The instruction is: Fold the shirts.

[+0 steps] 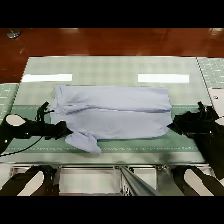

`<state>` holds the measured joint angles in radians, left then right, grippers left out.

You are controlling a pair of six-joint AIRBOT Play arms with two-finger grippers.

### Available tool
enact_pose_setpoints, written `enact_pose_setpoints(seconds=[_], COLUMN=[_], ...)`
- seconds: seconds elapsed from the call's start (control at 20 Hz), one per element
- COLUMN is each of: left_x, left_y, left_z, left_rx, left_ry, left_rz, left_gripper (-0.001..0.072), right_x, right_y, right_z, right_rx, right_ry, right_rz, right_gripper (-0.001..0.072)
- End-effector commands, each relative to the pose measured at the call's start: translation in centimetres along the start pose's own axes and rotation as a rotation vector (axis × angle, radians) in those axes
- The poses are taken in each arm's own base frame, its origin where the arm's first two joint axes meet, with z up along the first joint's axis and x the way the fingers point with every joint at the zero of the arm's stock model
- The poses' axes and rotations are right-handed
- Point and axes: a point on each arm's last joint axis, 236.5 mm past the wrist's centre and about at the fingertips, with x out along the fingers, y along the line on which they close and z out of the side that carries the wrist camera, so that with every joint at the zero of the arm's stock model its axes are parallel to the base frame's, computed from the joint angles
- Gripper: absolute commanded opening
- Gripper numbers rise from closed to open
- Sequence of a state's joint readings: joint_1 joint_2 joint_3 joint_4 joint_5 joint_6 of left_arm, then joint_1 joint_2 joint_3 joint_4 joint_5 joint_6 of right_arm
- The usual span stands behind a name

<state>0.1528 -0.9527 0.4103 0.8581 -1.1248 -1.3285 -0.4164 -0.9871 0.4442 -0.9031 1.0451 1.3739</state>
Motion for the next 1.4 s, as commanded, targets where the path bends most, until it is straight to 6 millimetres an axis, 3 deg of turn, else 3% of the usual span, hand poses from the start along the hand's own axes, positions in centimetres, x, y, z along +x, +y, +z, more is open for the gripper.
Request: enact_pose_setpoints(seconds=[0.0, 0.15, 0.25, 0.5, 0.6, 0.8, 0.9, 0.95, 1.0, 1.15, 1.25, 1.35], left_x=[-2.9, -8.0, -9.2, -6.8, -5.6, -2.8, -2.2, -2.2, -2.3, -4.9, -7.8, -10.4], left_y=[-1.4, -1.7, -2.3, -5.3, -5.8, -4.7, -4.3, -4.3, -4.4, -2.0, 1.0, 1.3], left_z=[2.8, 8.4, 11.1, 18.3, 20.5, 21.6, 21.9, 21.8, 21.1, 19.3, 18.7, 19.2], left_rx=[0.081, 0.052, 0.063, 0.077, 0.077, 0.037, 0.028, 0.03, 0.033, 0.088, 0.072, 0.062], left_ry=[-0.063, -0.237, -0.28, -0.224, -0.193, -0.121, -0.122, -0.119, -0.085, 0.012, -0.007, -0.131], left_rz=[-0.029, -0.027, -0.025, -0.041, -0.047, -0.045, -0.041, -0.041, -0.046, 0.059, 0.17, 0.178], left_gripper=[0.0015, 0.0015, 0.0015, 0.0015, 0.0015, 0.0015, 0.0038, 0.0258, 0.0695, 0.0705, 0.0704, 0.0704], right_x=[-1.8, -4.5, -5.4, -4.2, -3.3, -1.5, -1.0, -0.8, -0.7, -2.2, -3.1, -3.3], right_y=[3.0, 5.9, 7.6, 10.5, 10.3, 10.3, 10.5, 10.8, 10.9, 11.3, 8.8, 4.6], right_z=[1.8, 6.0, 8.4, 12.9, 14.1, 15.6, 16.3, 16.5, 16.6, 16.4, 16.2, 15.9], right_rx=[-0.11, -0.138, -0.143, -0.096, -0.072, -0.024, 0.002, -0.001, 0.003, -0.011, -0.013, 0.045], right_ry=[-0.017, -0.138, -0.172, -0.157, -0.15, -0.142, -0.152, -0.158, -0.156, -0.137, -0.142, -0.169], right_rz=[0.028, 0.059, 0.095, 0.22, 0.225, 0.265, 0.299, 0.316, 0.327, 0.361, 0.266, 0.087], right_gripper=[0.0015, 0.0015, 0.0014, 0.0015, 0.0015, 0.0015, 0.0017, 0.0206, 0.0645, 0.0621, 0.062, 0.062])
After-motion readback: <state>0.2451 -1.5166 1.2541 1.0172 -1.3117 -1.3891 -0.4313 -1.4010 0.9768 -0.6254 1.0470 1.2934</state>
